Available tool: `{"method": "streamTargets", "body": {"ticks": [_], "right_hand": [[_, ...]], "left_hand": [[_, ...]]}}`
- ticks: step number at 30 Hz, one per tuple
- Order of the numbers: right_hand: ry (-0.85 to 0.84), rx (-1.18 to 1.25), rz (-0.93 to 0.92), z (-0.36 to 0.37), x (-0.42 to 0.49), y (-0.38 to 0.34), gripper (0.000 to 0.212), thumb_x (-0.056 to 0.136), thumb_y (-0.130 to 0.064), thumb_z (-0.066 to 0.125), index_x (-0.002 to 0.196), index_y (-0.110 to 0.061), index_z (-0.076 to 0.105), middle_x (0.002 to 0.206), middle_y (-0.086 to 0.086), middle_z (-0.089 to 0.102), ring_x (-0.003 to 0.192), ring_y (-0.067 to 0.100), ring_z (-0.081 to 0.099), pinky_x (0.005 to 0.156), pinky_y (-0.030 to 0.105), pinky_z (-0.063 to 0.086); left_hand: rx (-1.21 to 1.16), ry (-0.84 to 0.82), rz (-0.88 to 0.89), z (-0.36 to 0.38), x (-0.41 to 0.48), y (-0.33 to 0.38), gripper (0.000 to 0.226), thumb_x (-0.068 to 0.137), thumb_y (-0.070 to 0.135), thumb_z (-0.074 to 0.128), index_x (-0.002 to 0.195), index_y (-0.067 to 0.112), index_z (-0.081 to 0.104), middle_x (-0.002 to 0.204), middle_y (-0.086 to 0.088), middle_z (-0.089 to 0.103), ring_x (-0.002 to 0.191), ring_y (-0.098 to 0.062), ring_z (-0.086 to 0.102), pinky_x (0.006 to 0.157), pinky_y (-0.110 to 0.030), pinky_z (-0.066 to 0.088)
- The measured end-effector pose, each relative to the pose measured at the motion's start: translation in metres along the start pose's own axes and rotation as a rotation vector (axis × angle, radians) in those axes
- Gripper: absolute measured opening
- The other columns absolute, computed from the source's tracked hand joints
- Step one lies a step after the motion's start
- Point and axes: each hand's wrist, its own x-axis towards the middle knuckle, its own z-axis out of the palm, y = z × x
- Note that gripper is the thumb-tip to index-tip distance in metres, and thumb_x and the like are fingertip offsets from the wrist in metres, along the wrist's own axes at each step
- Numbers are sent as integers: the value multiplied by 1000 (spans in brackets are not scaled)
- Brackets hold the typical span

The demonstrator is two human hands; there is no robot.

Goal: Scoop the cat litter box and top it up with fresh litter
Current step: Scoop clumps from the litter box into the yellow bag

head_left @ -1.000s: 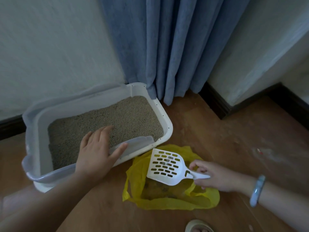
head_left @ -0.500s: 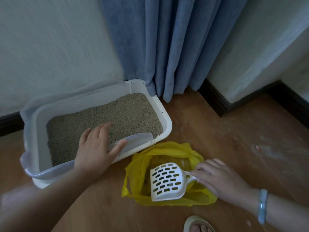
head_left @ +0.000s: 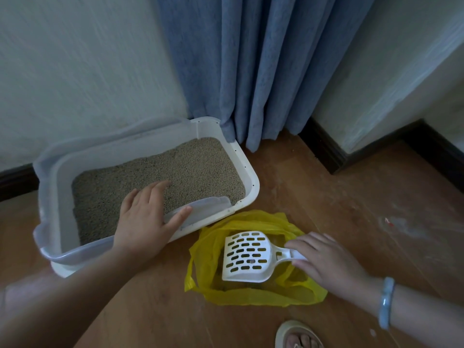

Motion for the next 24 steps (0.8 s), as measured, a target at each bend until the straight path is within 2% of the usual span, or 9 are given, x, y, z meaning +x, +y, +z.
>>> {"method": "streamTargets", "body": {"ticks": [2,5,8,11,14,17,20,22,24], "right_hand": [[-48,68,40,-1,1,0,28,82,-48,46,108,-36,47,97,-18,63,88,5,59,77,22,38],[-93,311,145,-7,0,-1,32,80,-52,49,110,-40,43,100,-20,63,94,-1,59,79,12,40],[-24,508,223,-10,0,-7,35,78,-54,51,110,-42,44,97,-27,62,99,-9,58,81,5,41],[73,644,246,-11,5,-12,32,78,-48,55,108,-37,50,93,-23,64,91,-9,61,78,4,42],[123,744,306,-12,12,-14,26,79,-47,54,100,-32,55,77,-14,67,75,-1,66,68,15,49],[149,910,446,-7,18,-10,33,70,-44,65,98,-29,54,79,-2,65,65,10,67,58,23,50],[187,884,606,2,21,6,49,59,-41,77,100,-41,51,84,-1,59,72,17,63,60,36,53],[196,793,683,9,25,21,48,65,-29,80,97,-44,48,87,-3,58,75,20,63,65,44,55],[229,750,754,16,32,35,43,71,-23,78,98,-39,48,90,-3,61,74,21,65,68,47,54]], "left_hand": [[-2,0,-2,0,0,1,82,81,71,23,135,12,42,135,-8,52,129,-23,43,113,-41,17],[-6,-2,-3,0,0,1,83,81,72,22,135,12,42,136,-8,51,129,-23,43,114,-42,17],[-25,9,-3,-1,0,3,84,80,73,23,137,14,40,138,-7,50,131,-22,41,114,-41,16],[-70,15,-14,-3,6,13,85,79,73,23,139,15,37,142,-6,46,134,-21,36,114,-39,12],[-84,10,-10,-1,16,27,85,80,71,21,139,13,37,141,-7,46,134,-22,36,114,-40,13],[-88,-2,-1,5,20,34,82,81,70,20,138,14,38,140,-7,47,133,-22,38,114,-42,16],[-86,-18,-7,8,21,34,81,81,70,20,139,16,38,140,-5,47,134,-21,37,113,-44,16],[-87,-32,-26,8,22,32,82,80,71,20,139,17,38,141,-5,47,133,-22,38,113,-45,18],[-87,-47,-39,8,24,32,84,79,72,20,139,16,38,141,-6,47,132,-23,39,113,-47,20]]}}
